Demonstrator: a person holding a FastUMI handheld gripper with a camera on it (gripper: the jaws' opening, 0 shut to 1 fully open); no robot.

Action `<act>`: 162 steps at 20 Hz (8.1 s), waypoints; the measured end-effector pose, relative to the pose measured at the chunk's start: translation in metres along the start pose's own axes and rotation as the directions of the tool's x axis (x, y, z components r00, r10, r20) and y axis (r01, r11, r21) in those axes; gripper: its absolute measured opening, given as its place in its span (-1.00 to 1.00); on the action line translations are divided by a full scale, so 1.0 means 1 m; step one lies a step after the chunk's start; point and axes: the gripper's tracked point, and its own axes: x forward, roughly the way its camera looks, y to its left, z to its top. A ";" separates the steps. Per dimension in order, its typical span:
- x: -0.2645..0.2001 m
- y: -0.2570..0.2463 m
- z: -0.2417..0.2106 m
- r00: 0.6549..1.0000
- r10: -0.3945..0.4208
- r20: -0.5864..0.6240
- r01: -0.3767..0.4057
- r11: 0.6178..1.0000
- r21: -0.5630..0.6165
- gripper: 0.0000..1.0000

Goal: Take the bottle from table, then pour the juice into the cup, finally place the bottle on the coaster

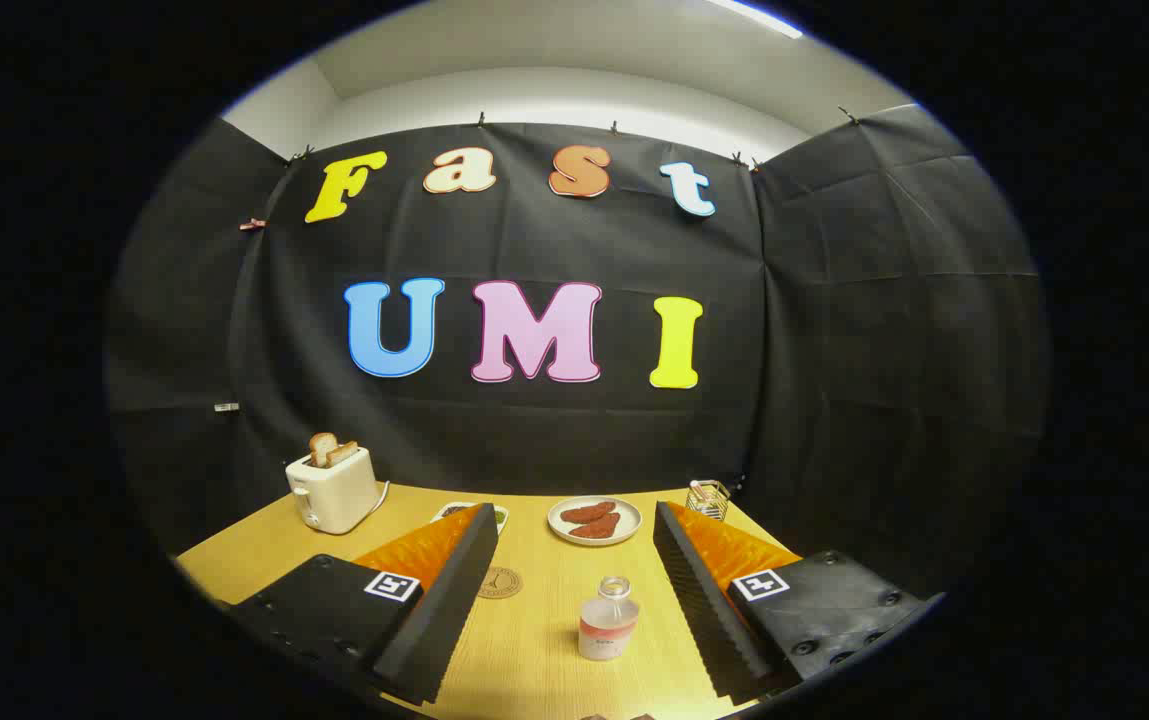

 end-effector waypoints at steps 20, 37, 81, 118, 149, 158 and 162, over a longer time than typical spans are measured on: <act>0.016 -0.005 -0.006 1.000 0.017 -0.007 -0.017 1.000 -0.008 0.94; 0.070 -0.041 -0.106 0.990 0.027 -0.140 -0.021 0.999 0.046 0.94; 0.126 0.005 -0.206 0.916 0.329 -0.229 -0.355 0.931 -0.081 0.54; 0.135 0.182 -0.230 0.887 0.344 -0.308 -0.390 0.204 -0.898 0.53; 0.149 0.225 -0.241 0.819 0.456 -0.348 -0.221 -0.309 -0.925 0.52; 0.158 0.229 -0.231 0.814 0.477 -0.331 -0.147 -0.382 -0.912 0.52; 0.160 0.226 -0.231 0.810 0.481 -0.335 -0.128 -0.413 -0.902 0.52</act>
